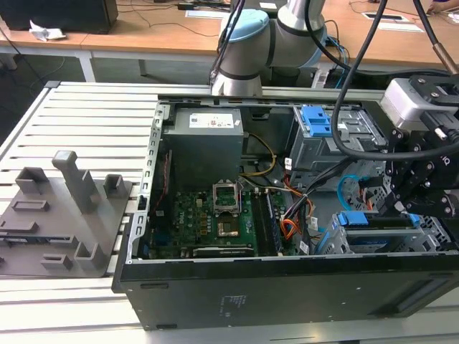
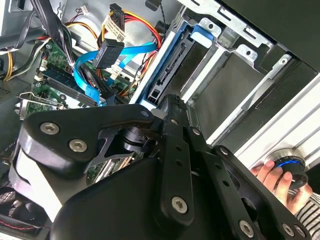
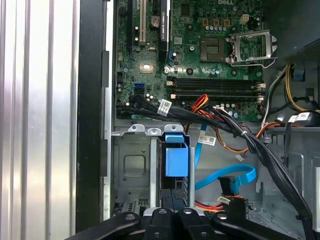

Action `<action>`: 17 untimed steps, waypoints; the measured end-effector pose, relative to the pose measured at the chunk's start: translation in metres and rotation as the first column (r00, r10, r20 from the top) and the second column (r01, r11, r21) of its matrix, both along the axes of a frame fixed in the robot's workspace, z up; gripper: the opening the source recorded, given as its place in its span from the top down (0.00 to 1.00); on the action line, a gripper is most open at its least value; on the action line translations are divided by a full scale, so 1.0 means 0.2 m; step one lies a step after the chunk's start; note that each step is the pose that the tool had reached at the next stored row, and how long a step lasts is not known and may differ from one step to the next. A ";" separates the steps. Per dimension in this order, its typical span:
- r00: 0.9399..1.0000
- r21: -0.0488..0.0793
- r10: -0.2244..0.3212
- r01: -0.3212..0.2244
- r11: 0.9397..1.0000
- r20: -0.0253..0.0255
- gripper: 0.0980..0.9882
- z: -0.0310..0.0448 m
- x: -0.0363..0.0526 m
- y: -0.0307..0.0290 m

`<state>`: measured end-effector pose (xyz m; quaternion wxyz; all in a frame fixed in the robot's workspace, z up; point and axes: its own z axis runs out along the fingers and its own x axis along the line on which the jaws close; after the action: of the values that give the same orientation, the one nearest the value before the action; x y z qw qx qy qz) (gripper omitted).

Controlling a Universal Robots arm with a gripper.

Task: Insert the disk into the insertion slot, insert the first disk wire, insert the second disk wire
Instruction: 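Insert the disk into the insertion slot, then insert the first disk wire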

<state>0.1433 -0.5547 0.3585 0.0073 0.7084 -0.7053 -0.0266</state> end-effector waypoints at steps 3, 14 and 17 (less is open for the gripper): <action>1.000 0.000 0.000 0.000 1.000 0.000 0.99 0.000 0.000 0.000; 1.000 0.000 0.000 0.000 1.000 0.000 0.78 -0.001 0.000 0.000; 1.000 0.000 0.000 0.000 1.000 0.000 0.70 -0.002 0.012 0.000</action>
<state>0.1458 -0.5547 0.3580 0.0071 0.7084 -0.7052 -0.0267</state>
